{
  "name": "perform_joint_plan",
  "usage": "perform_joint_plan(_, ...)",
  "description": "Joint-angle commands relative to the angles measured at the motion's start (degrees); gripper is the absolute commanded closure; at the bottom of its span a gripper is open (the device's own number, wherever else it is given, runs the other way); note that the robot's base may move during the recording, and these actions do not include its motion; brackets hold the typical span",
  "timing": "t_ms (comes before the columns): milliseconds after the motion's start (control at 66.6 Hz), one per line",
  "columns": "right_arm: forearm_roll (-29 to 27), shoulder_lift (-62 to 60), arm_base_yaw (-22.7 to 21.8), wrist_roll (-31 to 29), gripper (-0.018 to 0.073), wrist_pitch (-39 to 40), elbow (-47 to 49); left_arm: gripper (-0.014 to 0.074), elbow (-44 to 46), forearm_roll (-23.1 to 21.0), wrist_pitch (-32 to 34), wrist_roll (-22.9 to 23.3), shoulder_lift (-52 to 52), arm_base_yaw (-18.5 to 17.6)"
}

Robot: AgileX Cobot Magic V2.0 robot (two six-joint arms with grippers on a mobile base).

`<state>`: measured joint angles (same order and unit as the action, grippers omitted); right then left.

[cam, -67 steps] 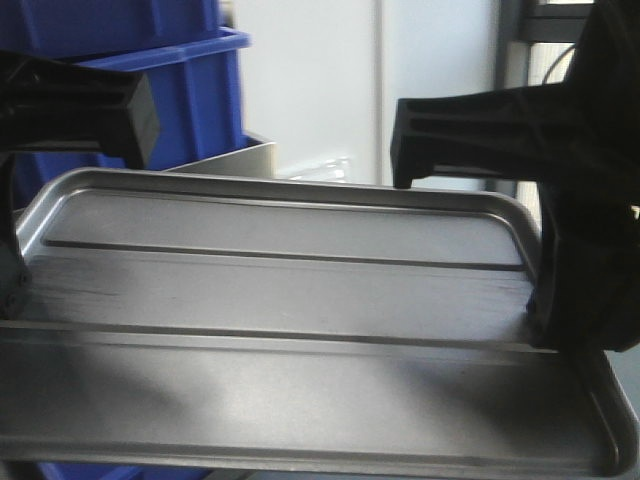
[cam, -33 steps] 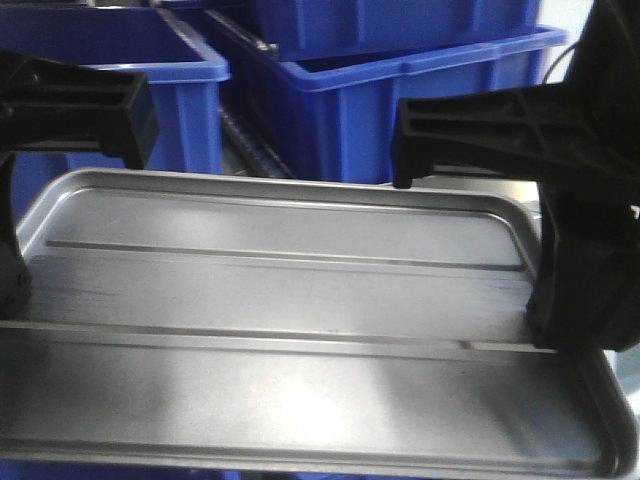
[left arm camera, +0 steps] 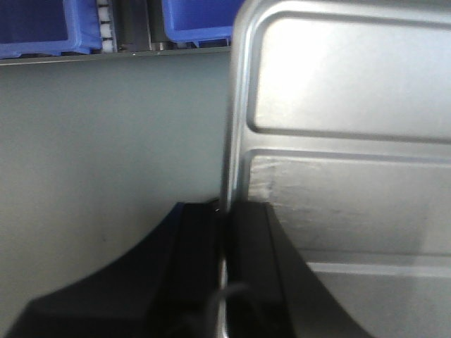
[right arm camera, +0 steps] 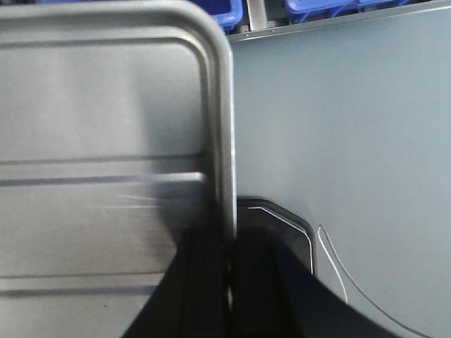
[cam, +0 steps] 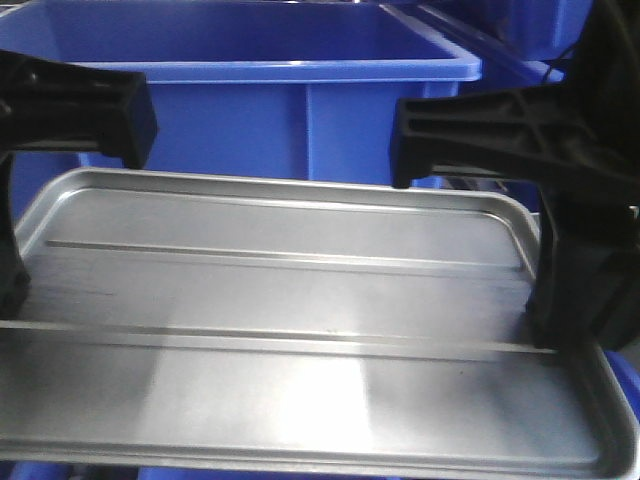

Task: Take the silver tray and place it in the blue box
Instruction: 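Carry the tray with both grippers over the blue bin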

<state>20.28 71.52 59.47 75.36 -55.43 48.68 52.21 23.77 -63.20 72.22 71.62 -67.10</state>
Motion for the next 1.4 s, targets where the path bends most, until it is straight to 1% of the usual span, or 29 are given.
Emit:
perform_joint_plan(0,1.9,-1.5,0.0,-0.1,0.049,2.3,1.8,0.0606,1.6,1.4,1.1,0.4,-1.4,-0.5)
perform_joint_plan(1381,1.9,-1.5,0.0,-0.1,0.049,2.3,1.8,0.0606,1.6,1.4,1.1,0.4,-1.4,-0.5)
